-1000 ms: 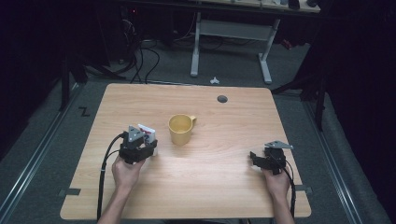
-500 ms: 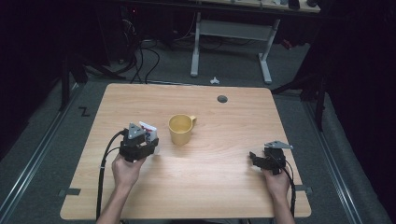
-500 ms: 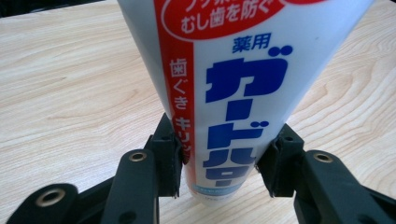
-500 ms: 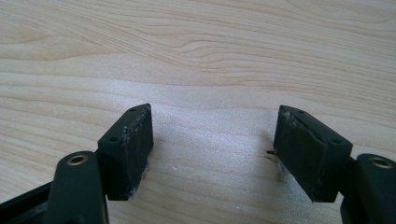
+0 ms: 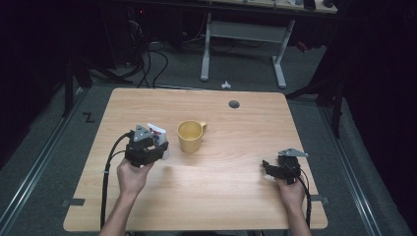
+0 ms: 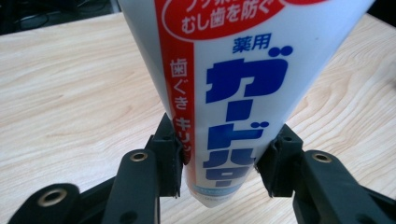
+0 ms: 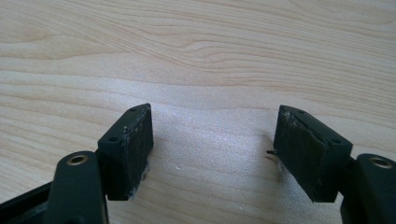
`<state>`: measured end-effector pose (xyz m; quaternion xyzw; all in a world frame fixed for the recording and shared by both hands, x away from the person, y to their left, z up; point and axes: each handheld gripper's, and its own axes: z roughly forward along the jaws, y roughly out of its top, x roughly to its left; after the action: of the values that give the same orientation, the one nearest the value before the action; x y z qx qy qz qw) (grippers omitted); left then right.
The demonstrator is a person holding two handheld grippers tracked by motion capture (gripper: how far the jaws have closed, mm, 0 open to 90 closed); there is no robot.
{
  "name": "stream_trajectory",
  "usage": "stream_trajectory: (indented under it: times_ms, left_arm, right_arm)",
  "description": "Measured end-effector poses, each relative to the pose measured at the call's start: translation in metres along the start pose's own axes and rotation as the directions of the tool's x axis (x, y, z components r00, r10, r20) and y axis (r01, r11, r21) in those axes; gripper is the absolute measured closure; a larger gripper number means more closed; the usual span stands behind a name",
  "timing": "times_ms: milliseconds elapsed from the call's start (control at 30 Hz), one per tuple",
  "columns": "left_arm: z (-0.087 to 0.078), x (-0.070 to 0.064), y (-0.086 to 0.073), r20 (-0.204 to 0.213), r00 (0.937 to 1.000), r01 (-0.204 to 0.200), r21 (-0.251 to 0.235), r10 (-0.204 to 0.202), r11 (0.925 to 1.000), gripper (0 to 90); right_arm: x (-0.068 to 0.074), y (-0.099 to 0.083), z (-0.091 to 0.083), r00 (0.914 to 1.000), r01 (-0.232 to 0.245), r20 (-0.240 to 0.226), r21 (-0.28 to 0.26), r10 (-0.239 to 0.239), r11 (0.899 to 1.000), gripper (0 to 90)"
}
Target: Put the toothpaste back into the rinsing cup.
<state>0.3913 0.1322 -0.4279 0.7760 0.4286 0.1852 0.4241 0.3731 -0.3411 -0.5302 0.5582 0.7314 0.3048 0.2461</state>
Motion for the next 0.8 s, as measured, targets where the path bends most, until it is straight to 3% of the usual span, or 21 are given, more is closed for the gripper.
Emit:
stream_trajectory:
  times_ms: [800]
  left_arm:
    - [0.002,-0.004,0.030,0.063,0.9980,-0.006,-0.010,0.007,0.9999,57.3]
  right_arm:
    - [0.000,0.000,0.000,1.0000,0.002,-0.001,0.000,-0.002,1.000,28.6]
